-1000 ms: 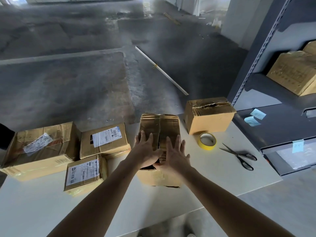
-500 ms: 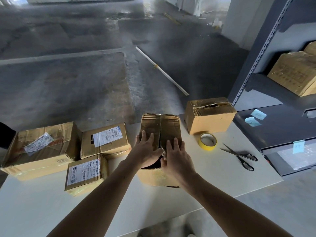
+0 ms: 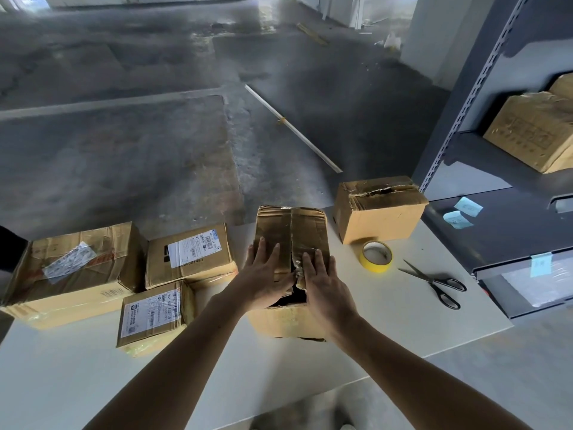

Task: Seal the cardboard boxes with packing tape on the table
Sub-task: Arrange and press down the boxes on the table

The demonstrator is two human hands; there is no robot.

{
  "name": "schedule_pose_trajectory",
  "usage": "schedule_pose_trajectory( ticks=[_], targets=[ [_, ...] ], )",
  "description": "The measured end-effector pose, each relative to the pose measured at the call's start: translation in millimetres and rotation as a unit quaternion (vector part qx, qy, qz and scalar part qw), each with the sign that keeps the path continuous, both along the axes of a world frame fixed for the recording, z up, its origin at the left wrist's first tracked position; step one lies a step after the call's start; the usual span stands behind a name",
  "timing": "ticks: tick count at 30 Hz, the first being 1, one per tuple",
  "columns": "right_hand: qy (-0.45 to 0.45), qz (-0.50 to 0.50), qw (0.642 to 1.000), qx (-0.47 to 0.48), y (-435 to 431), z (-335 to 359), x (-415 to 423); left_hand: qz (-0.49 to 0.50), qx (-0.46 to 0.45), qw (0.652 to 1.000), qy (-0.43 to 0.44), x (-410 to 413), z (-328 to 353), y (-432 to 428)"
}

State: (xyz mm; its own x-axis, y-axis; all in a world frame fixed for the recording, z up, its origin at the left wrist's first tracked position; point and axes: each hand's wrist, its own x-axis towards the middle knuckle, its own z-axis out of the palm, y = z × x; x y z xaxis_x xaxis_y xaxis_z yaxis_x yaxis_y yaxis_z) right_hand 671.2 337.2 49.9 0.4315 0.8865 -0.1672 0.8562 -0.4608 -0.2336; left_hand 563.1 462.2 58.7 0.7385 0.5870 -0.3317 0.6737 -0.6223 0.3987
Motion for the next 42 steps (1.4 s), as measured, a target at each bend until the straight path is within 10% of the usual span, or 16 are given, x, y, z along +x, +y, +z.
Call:
schedule_pose_trajectory(
  ticks=[27, 42],
  targets=[
    [0.010, 0.090, 0.995, 0.042, -27, -25, 12, -0.071, 0.055, 0.995, 0.037, -19, -24, -7],
    [0.177, 0.060, 0.972, 0.139, -24, -56, 47, 0.045, 0.017, 0.992, -0.119, -23, -34, -17]
  ],
)
